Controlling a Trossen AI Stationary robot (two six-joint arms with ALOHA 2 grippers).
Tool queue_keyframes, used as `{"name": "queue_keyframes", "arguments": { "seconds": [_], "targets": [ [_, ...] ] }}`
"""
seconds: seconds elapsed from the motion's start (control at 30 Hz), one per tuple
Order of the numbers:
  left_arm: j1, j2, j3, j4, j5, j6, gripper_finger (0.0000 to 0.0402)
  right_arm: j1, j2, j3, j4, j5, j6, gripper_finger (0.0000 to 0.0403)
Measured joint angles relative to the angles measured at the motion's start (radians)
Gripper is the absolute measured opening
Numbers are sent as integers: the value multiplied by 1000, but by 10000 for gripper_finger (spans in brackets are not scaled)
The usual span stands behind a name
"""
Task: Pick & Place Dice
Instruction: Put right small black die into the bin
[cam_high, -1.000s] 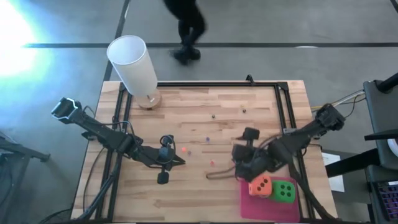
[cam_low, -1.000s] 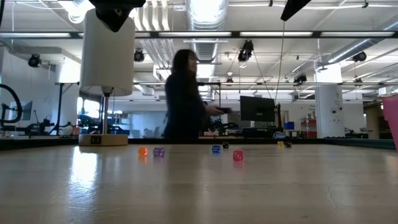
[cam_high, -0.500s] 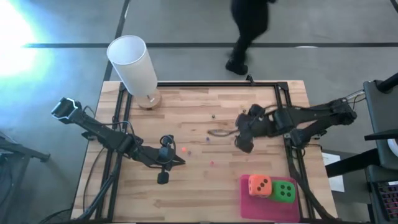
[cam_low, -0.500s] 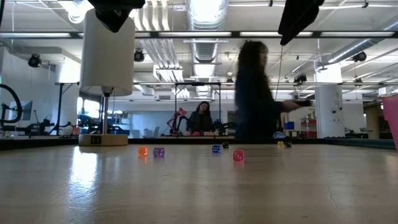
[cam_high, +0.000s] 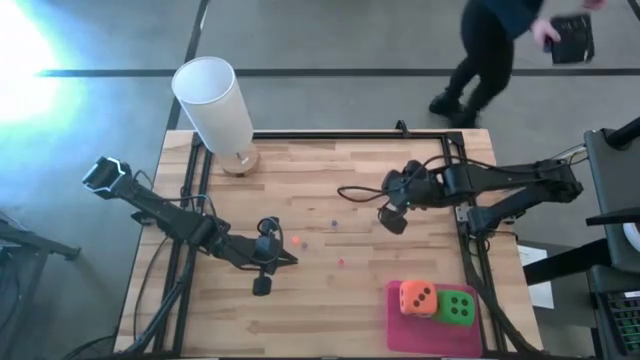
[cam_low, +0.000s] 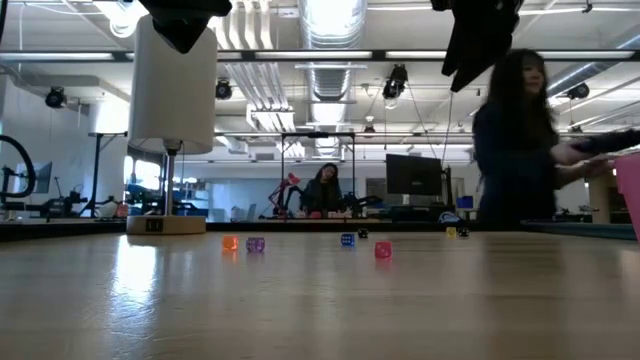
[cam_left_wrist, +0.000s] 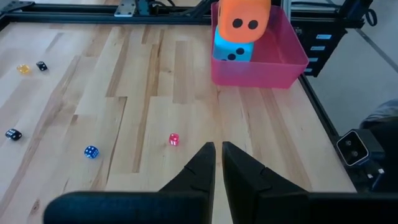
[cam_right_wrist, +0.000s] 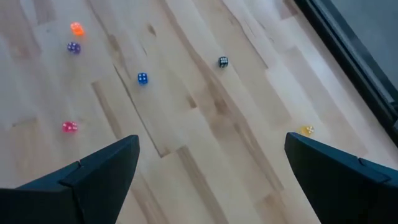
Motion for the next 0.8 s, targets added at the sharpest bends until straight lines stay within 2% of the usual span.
{"name": "queue_keyframes", "arguments": {
  "seconds": [0.4, 0.8],
  "targets": [
    [0, 0, 0, 3, 0, 0, 36, 0, 34, -33, 71, 0, -101, 400],
    [0, 0, 0, 2, 0, 0, 36, -53, 32, -105, 161, 1, -112, 392]
  ]
}}
